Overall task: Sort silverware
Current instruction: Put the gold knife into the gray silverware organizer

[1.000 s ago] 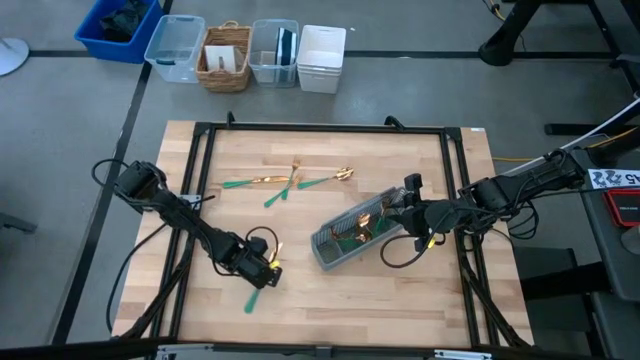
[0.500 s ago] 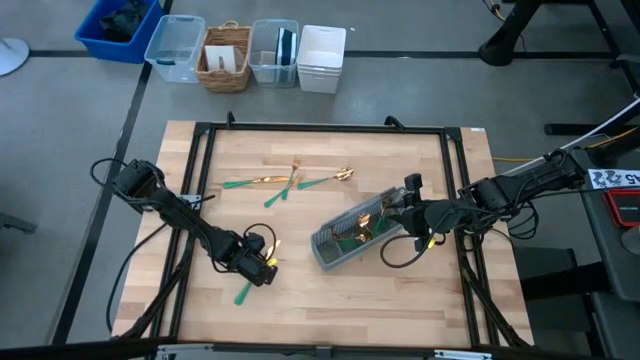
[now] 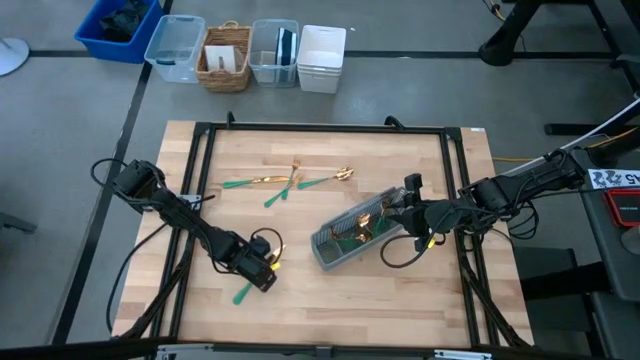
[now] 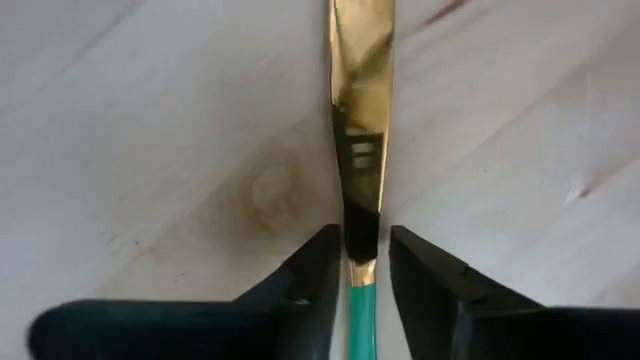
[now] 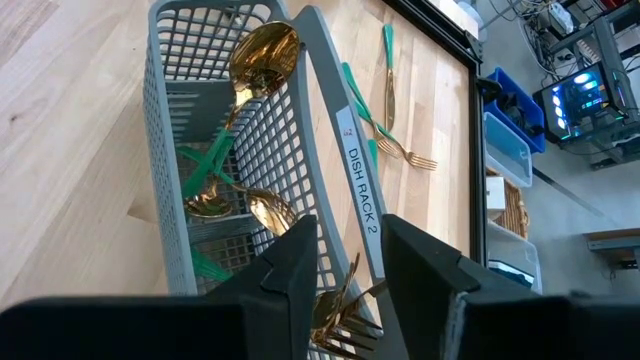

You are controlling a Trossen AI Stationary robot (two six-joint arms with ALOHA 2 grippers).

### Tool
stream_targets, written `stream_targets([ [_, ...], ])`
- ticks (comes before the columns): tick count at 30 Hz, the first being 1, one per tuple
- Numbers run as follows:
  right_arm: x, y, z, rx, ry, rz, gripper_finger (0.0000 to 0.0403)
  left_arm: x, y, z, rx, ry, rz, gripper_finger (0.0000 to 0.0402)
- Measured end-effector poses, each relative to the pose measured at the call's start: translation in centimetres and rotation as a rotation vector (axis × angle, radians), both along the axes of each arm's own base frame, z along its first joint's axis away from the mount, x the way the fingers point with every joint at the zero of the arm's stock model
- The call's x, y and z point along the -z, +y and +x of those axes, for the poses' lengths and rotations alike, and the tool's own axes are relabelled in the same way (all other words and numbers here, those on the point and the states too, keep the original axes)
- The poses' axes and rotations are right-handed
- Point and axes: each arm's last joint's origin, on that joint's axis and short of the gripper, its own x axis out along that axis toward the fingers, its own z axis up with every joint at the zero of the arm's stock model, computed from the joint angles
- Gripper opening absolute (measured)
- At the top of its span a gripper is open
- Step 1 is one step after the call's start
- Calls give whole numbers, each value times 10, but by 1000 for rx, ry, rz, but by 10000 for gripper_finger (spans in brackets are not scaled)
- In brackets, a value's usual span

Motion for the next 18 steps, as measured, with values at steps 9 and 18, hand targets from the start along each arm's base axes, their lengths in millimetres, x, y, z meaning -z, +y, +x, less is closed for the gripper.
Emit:
stream_targets([
  [9,0,0,0,0,0,0,115,0,0,0,69,-4,14,100],
  [18,0,0,0,0,-4,2,115,1,1,-3,163,34,33,49],
])
